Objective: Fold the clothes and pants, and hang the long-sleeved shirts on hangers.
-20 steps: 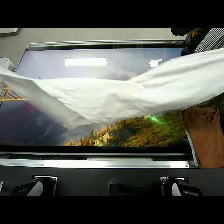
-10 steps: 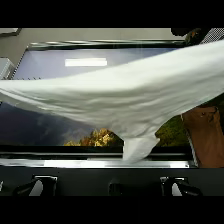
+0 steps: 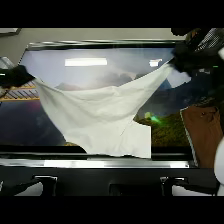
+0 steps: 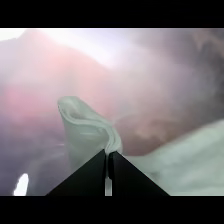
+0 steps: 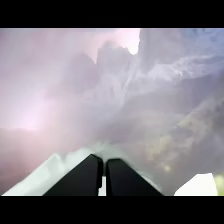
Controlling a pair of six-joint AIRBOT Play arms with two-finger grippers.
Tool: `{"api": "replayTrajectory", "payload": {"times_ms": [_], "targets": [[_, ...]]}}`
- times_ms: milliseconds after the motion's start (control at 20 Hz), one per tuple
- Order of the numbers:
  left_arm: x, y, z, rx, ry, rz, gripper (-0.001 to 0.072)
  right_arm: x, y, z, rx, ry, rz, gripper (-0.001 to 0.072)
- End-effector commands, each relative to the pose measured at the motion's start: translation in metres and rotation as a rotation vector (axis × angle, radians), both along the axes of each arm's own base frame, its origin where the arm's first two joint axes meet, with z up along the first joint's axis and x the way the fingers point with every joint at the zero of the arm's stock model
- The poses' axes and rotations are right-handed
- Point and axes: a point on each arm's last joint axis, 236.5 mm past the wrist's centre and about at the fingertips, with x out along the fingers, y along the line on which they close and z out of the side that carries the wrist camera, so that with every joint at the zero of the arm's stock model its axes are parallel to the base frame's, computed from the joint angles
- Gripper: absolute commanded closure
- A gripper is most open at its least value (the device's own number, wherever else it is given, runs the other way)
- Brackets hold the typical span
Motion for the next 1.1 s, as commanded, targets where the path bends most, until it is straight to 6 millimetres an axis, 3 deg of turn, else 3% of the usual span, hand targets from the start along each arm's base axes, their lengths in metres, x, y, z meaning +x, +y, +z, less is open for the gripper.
{"api": "replayTrajectory", "payload": {"times_ms": [0, 150, 250, 400, 450, 500, 550, 650, 800, 950, 1050], "targets": [[0.030, -0.030, -0.115, -0.036, 0.218, -0.058, 0.0690, 0.048, 0.041, -0.119, 0.006, 0.118, 0.040, 0.0680], [0.030, -0.043, -0.170, -0.044, 0.333, -0.083, 0.0689, 0.048, 0.053, -0.176, 0.002, 0.215, 0.058, 0.0680], [0.030, -0.047, -0.186, -0.045, 0.364, -0.090, 0.0690, 0.046, 0.050, -0.186, -0.012, 0.236, 0.060, 0.0680], [0.034, -0.047, -0.185, -0.043, 0.349, -0.087, 0.0689, 0.047, 0.040, -0.183, -0.069, 0.217, 0.066, 0.0677], [0.034, -0.047, -0.185, -0.043, 0.349, -0.087, 0.0689, 0.045, 0.040, -0.182, -0.077, 0.221, 0.074, 0.0587], [0.033, -0.047, -0.185, -0.043, 0.352, -0.089, 0.0690, 0.041, 0.036, -0.179, -0.079, 0.233, 0.076, 0.0383], [0.031, -0.048, -0.186, -0.044, 0.358, -0.091, 0.0689, 0.035, 0.028, -0.174, -0.084, 0.249, 0.082, 0.0296], [0.026, -0.049, -0.187, -0.045, 0.380, -0.102, 0.0689, 0.008, 0.006, -0.161, -0.136, 0.294, 0.186, 0.0290], [0.016, -0.051, -0.187, -0.047, 0.414, -0.121, 0.0689, -0.064, -0.034, -0.153, -0.155, 0.479, 0.330, 0.0280], [0.007, -0.053, -0.186, -0.050, 0.448, -0.139, 0.0689, -0.123, -0.051, -0.169, -0.116, 0.577, 0.300, 0.0280], [0.000, -0.054, -0.186, -0.053, 0.472, -0.150, 0.0689, -0.169, -0.043, -0.194, -0.092, 0.636, 0.295, 0.0216]]}}
